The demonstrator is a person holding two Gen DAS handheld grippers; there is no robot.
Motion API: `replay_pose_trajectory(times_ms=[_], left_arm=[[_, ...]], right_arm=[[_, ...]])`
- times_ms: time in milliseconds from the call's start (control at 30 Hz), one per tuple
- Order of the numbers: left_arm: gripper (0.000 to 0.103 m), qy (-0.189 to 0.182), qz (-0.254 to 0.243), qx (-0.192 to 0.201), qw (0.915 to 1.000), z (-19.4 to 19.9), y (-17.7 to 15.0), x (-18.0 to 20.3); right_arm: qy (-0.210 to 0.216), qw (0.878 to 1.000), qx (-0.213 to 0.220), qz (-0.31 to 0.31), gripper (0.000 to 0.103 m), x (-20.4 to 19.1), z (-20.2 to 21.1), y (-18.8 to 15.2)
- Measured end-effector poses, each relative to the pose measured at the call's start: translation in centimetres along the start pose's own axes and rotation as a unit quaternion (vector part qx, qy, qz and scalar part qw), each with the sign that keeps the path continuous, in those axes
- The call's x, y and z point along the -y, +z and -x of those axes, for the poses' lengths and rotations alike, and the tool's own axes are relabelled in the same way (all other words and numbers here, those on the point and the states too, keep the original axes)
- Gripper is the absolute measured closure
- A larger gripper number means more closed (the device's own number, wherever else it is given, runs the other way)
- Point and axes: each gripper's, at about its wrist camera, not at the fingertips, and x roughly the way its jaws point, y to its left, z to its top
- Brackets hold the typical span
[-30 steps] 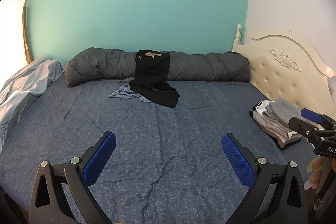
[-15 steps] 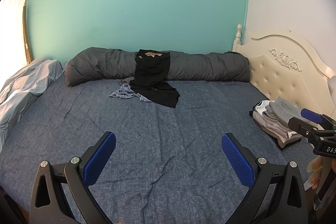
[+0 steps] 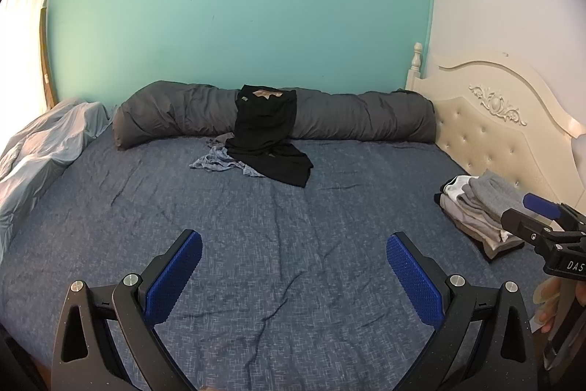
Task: Fold clothes
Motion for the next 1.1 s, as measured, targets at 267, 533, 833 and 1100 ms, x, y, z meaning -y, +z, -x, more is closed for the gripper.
replay_pose_trajectory(times_ms=[267,533,833,1100], left_arm=[[0.000,0.000,0.000,-0.001,1.0000,0.0,0.4,0.0],[0.000,-0.004,0.016,-0.009,0.9998,-0.8,0.4,-0.9],[0.000,0.002,0.040,-0.022,0.9990,-3.3,0.4,-2.6],[0.000,0.001,0.068,-0.020,0.9975,-7.7,1.0,-4.9]], right_arm=[[0.001,1.000,-0.002,0.002,0.001,0.0,0.0,0.0],[0.000,1.000,-0.016,-0.002,0.001,0.7,-1.2,-0.3],[0.004,0.999,-0.043,-0.007,0.001,1.6,-4.6,-0.9],[0.025,0.997,-0.072,-0.010,0.001,3.1,-11.1,-1.3]])
